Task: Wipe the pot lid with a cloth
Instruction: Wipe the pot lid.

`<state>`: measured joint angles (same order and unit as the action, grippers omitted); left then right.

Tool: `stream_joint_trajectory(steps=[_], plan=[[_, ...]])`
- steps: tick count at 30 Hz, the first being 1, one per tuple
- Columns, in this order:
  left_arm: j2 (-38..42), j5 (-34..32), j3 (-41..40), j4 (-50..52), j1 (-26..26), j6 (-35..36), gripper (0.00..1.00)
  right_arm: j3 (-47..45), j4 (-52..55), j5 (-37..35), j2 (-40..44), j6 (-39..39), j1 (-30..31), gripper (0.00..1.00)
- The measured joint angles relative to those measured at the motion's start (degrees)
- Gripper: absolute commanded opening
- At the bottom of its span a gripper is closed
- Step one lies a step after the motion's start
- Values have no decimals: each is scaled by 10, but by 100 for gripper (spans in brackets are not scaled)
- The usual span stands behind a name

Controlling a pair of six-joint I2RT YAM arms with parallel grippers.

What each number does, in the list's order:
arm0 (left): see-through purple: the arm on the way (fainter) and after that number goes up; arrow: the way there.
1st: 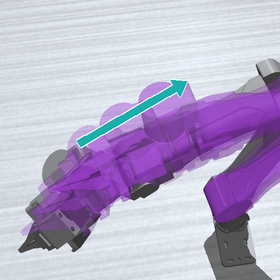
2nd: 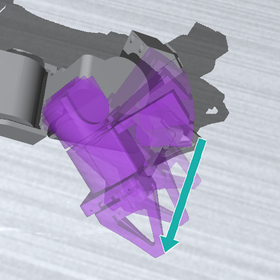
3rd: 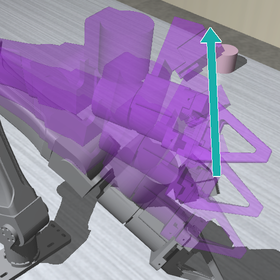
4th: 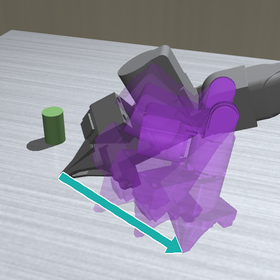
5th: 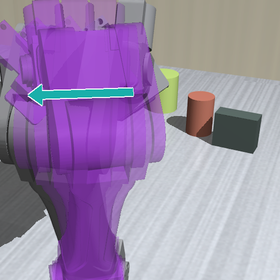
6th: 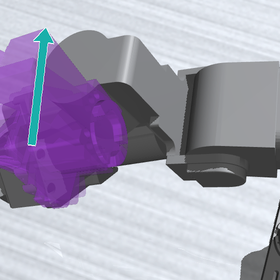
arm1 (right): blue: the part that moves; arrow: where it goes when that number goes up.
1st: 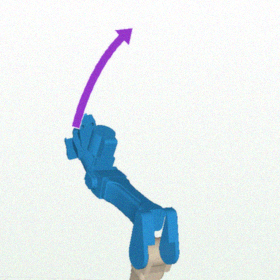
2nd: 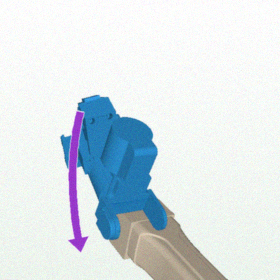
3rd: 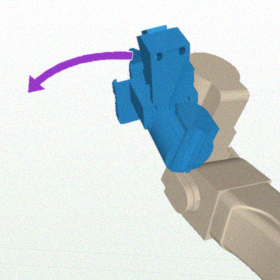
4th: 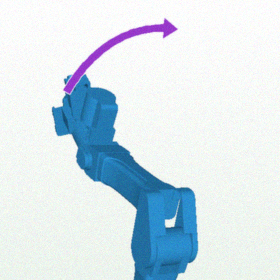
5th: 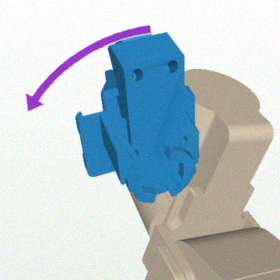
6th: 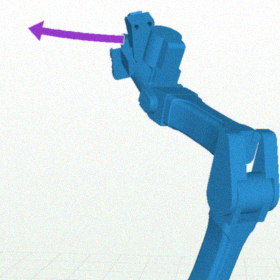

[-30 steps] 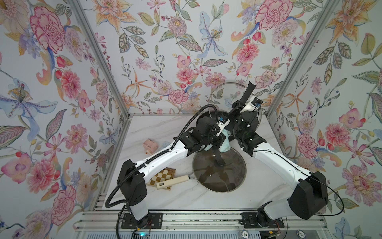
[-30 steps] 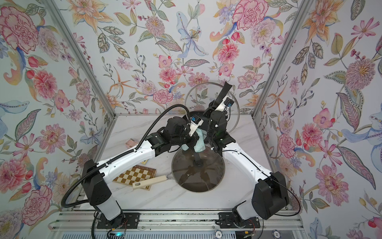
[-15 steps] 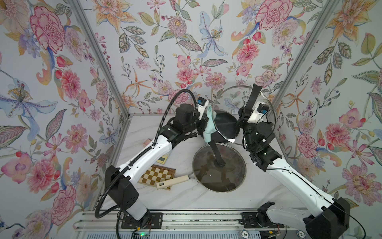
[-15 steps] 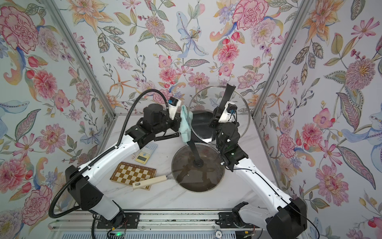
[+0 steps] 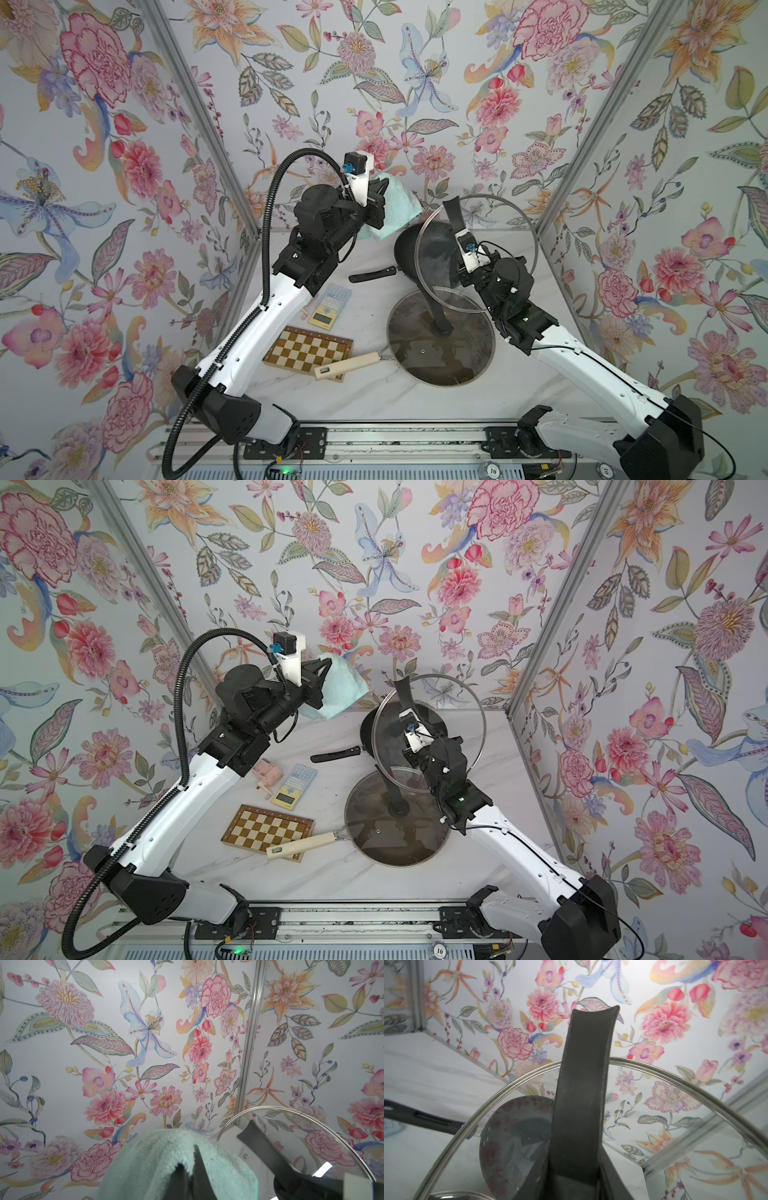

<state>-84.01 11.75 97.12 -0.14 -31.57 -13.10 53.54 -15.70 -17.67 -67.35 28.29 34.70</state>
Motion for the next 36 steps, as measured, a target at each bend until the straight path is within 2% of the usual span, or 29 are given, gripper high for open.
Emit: stream_joint_trajectory(steps=[4,9,14,19,22,25,32,36], plan=[[-5,62,38,-45,-17,-18,0,-1,-4,39,-23,67,7,0],[-59,138,102,-90,-79,-35,0,-1,-36,49,-30,125,28,0],[-133,200,107,-113,-124,-75,0,-1,-55,53,-33,155,54,0],[-195,217,107,-109,-126,-106,0,-1,-65,48,-32,174,70,0],[-207,192,107,-70,-126,-95,0,-1,-64,40,-28,181,77,0],[-208,130,126,-16,-126,-58,0,-1,-64,32,-18,188,81,0],[-273,-65,303,97,-119,21,0,-1,-63,11,12,199,81,0],[-308,-163,349,127,-97,29,0,-4,-56,2,13,205,81,0]])
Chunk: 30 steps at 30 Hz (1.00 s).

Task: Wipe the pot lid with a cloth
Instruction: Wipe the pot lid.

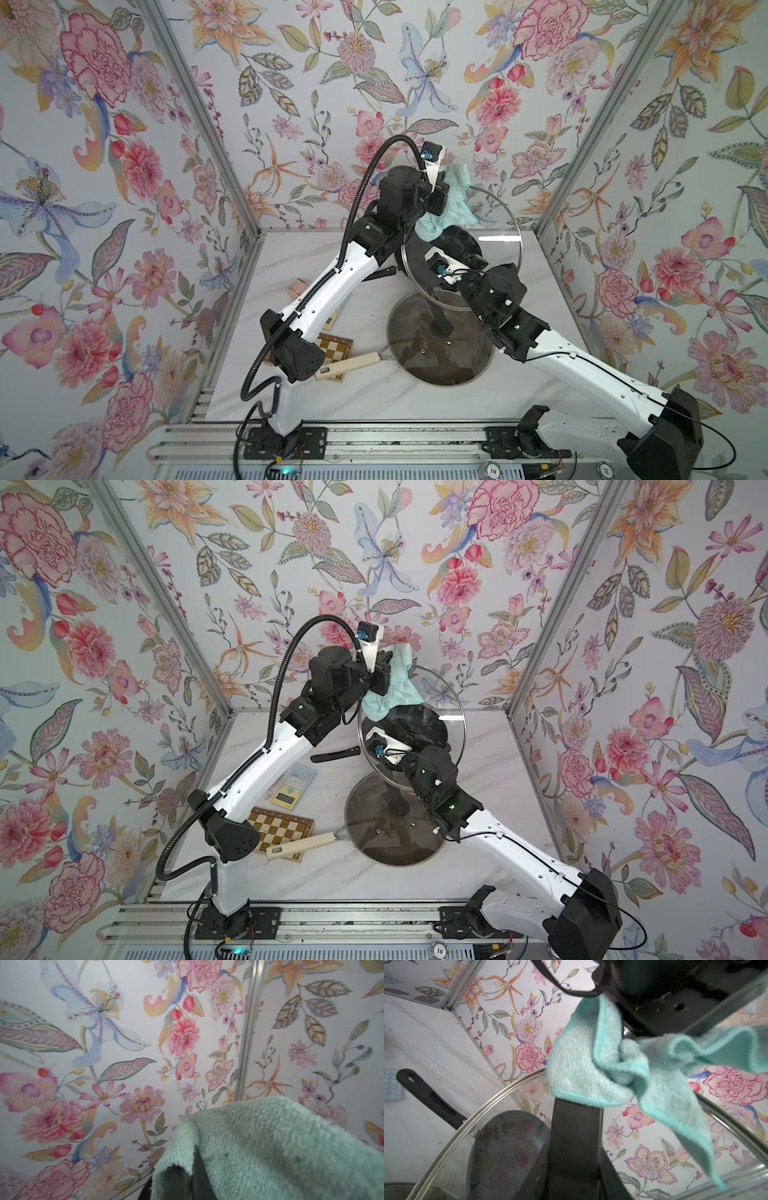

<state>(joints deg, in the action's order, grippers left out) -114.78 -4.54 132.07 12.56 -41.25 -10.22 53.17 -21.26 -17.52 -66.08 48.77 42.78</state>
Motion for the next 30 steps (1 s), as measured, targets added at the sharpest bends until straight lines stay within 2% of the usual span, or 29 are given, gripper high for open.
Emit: stream_joint_trajectory(steps=[4,6,8,11,14,17,22,25,30], plan=[[-1,-55,-13,6,39,-15,0,-8,6,-3,0,-7,-6,0],[24,-64,-63,-21,63,-28,0,-13,3,1,0,-25,-17,0],[70,-61,-149,-62,91,-47,0,-16,-5,7,0,-63,-36,0],[141,-49,-254,-108,130,-79,0,-20,-26,0,0,-157,-83,0],[193,-28,-297,-137,147,-103,0,-33,-63,-34,-1,-281,-128,0],[230,9,-324,-170,126,-120,0,-42,-108,-69,-14,-427,-168,0],[203,42,-310,-182,7,-95,0,-59,-188,-101,-58,-635,-189,0],[148,71,-285,-178,-41,-91,0,-59,-210,-100,-82,-719,-189,0],[53,84,-223,-134,-54,-93,0,-59,-254,-104,-104,-814,-188,0]])
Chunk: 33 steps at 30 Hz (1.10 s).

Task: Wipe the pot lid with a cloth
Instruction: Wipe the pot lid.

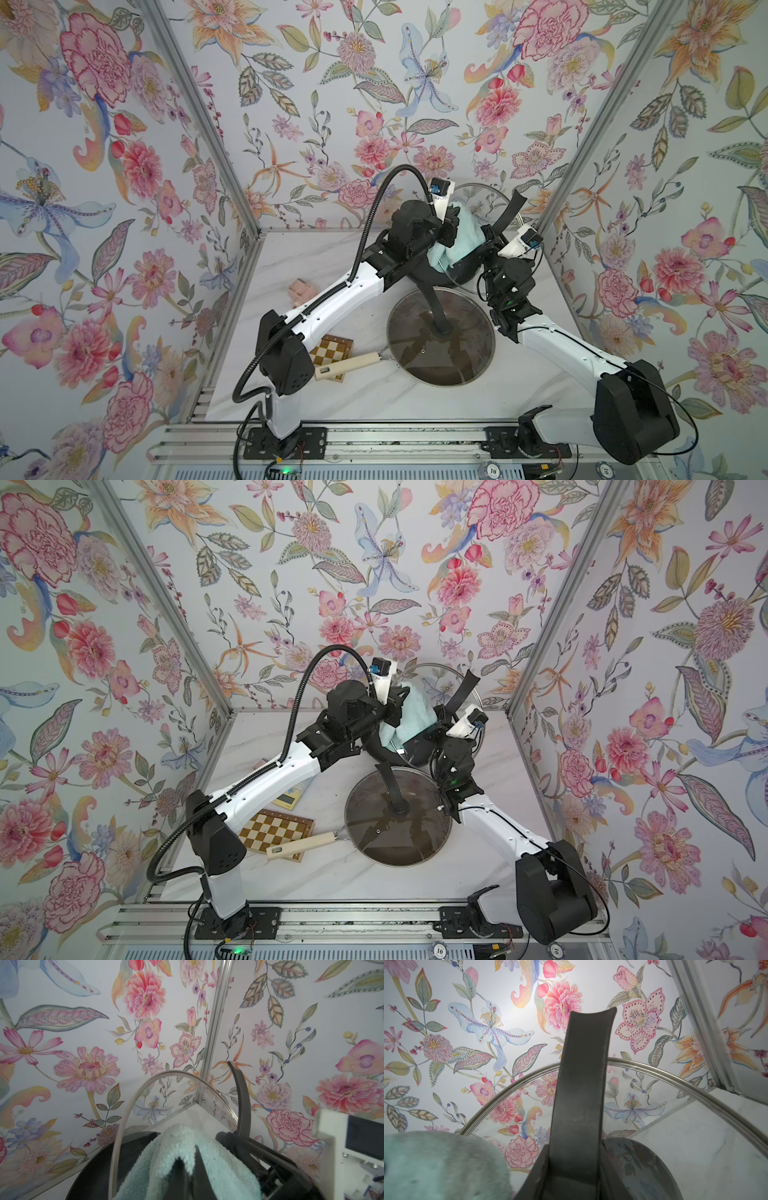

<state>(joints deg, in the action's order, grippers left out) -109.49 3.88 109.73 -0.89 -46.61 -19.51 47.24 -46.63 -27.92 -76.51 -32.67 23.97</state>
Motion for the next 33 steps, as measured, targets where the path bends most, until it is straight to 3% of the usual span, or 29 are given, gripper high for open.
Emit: stream_joint_trajectory(steps=[8,15,22,27,33], plan=[[-22,-11,39,49,-42,16,0,19,-43,-28,-15,-103,-19,0],[-22,-11,17,90,-83,24,0,95,-123,-59,-55,-149,-30,0],[-28,-12,-2,113,-89,26,0,135,-188,-70,-60,-170,-24,0],[-28,-15,-5,119,-89,38,0,136,-202,-53,-50,-77,-22,0],[2,-52,-35,135,-86,80,0,123,-179,-26,6,164,-10,0]])
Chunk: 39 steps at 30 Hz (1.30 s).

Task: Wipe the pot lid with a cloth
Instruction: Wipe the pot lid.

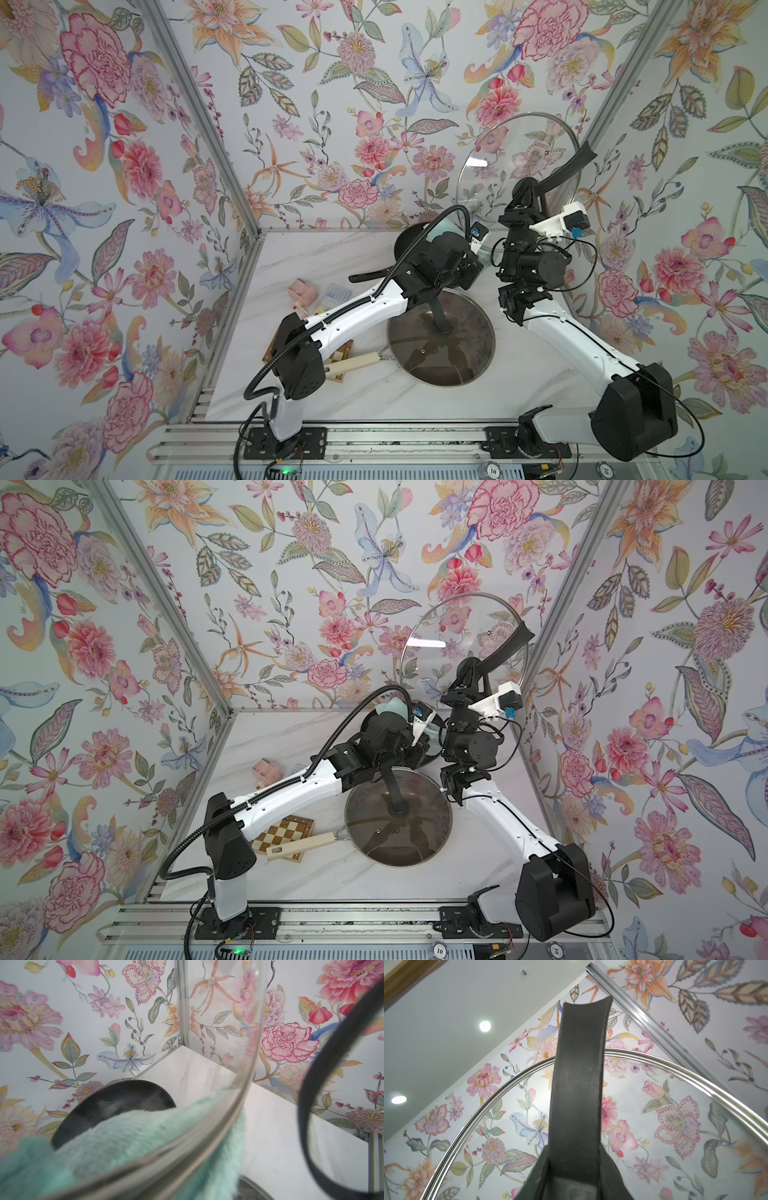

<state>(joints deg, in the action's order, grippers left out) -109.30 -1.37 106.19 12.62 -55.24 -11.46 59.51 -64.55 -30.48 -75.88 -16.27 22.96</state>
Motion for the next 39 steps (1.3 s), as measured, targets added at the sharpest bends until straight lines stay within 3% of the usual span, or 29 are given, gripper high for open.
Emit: stream_joint_trajectory(steps=[4,9,14,18,24,31,39], plan=[[67,-35,-43,2,42,4,0,-19,43,26,50,162,5,0],[124,-95,-55,-7,115,13,0,-21,148,92,88,310,9,0],[142,-104,-28,-19,115,52,0,-14,326,175,87,427,18,0],[148,-80,3,-57,100,92,0,-15,459,223,81,495,33,0],[180,3,-7,-149,60,115,0,-16,550,262,82,565,67,0],[126,122,40,-184,45,104,0,-28,575,265,88,667,134,0],[50,199,57,-96,27,96,0,-47,555,221,113,762,187,0]])
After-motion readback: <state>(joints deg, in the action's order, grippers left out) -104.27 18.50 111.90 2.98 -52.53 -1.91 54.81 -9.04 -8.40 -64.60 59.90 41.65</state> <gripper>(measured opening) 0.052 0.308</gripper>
